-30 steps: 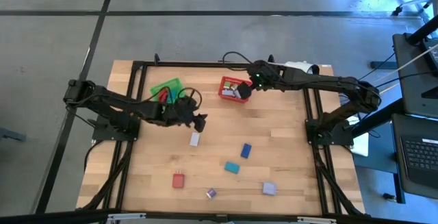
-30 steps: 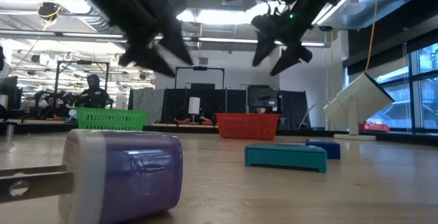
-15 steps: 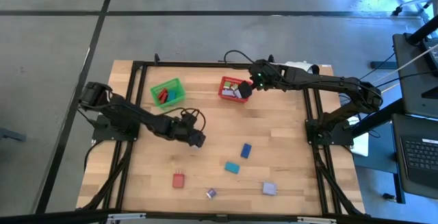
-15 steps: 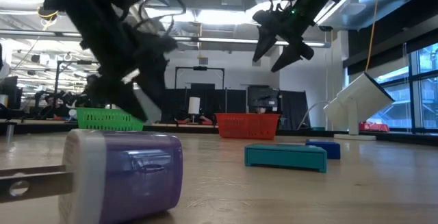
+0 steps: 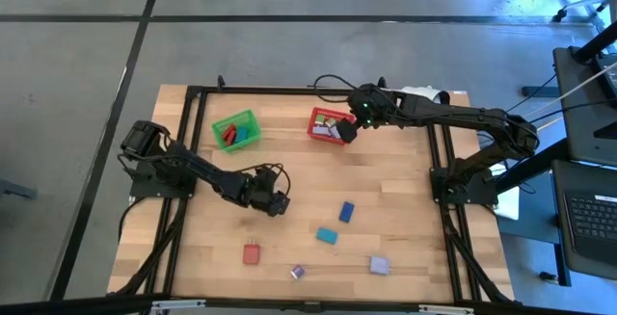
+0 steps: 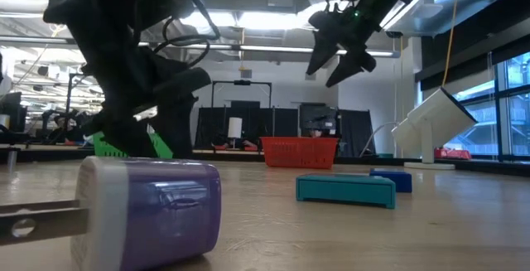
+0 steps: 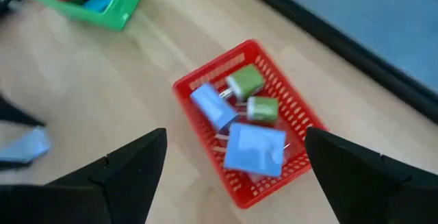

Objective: Pick & Place Office items
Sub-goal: Put the white digital clock into the green bin, then put the red charger adapter into the red bin

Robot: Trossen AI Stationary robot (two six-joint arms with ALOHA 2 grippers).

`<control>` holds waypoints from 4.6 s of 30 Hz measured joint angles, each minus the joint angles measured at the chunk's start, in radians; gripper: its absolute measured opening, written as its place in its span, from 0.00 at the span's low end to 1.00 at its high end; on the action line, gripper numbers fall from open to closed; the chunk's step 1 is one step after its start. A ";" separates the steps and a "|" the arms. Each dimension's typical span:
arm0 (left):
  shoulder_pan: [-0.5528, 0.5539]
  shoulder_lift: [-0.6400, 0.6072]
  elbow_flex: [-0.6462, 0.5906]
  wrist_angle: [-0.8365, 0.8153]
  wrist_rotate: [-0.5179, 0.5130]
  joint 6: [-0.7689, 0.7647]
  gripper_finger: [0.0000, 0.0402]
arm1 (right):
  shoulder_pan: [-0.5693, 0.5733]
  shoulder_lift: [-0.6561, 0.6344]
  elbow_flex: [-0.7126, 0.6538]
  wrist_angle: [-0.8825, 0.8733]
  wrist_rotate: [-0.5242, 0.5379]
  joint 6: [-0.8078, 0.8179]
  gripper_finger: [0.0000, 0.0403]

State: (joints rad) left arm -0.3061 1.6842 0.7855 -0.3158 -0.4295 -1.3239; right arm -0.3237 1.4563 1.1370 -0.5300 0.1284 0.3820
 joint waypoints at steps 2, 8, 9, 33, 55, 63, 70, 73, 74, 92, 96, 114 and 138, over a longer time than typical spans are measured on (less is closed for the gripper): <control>-0.013 0.011 0.022 -0.042 -0.021 0.032 0.66 | 0.000 0.000 0.000 -0.010 -0.020 -0.012 0.86; -0.010 0.025 0.086 -0.173 -0.024 0.163 0.53 | 0.000 0.000 0.000 -0.044 -0.024 -0.024 0.86; -0.006 0.025 0.089 -0.181 -0.024 0.166 0.51 | 0.000 0.000 0.000 -0.047 -0.023 -0.024 0.86; 0.071 -0.295 0.091 0.117 -0.217 0.424 0.37 | 0.000 0.001 0.000 -0.047 -0.013 0.057 0.86; 0.072 -0.558 0.091 0.850 -0.078 1.305 0.38 | 0.000 0.001 0.000 0.012 0.043 0.113 0.85; 0.072 -0.558 0.091 1.017 0.178 1.491 0.37 | 0.000 0.001 0.000 0.014 0.048 0.115 0.84; 0.081 -0.558 0.092 0.995 0.084 1.570 0.37 | 0.000 0.001 0.000 0.018 0.048 0.110 0.83; 0.109 -0.557 0.092 0.899 -0.044 1.590 0.37 | 0.000 0.001 0.000 0.018 0.047 0.101 0.83; 0.123 -0.557 0.092 0.859 -0.083 1.580 0.37 | 0.000 0.001 0.000 0.018 0.047 0.092 0.83; 0.612 -0.555 0.034 -0.280 -0.179 0.388 0.37 | -0.033 0.001 0.000 0.022 0.100 -0.154 0.83; 0.675 -0.553 -0.067 -0.258 -0.152 0.264 0.37 | -0.042 0.001 0.000 0.022 0.100 -0.208 0.83; 0.748 -0.546 -0.288 -0.120 -0.154 0.141 0.39 | -0.053 0.001 0.000 0.092 0.100 -0.270 0.83; 0.748 -0.549 -0.258 -0.040 -0.104 0.282 0.58 | -0.053 0.001 0.000 0.150 0.091 -0.342 0.83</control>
State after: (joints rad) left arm 0.4416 1.1347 0.5277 -0.3554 -0.5333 -1.0415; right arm -0.3771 1.4574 1.1371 -0.3796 0.2194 0.0402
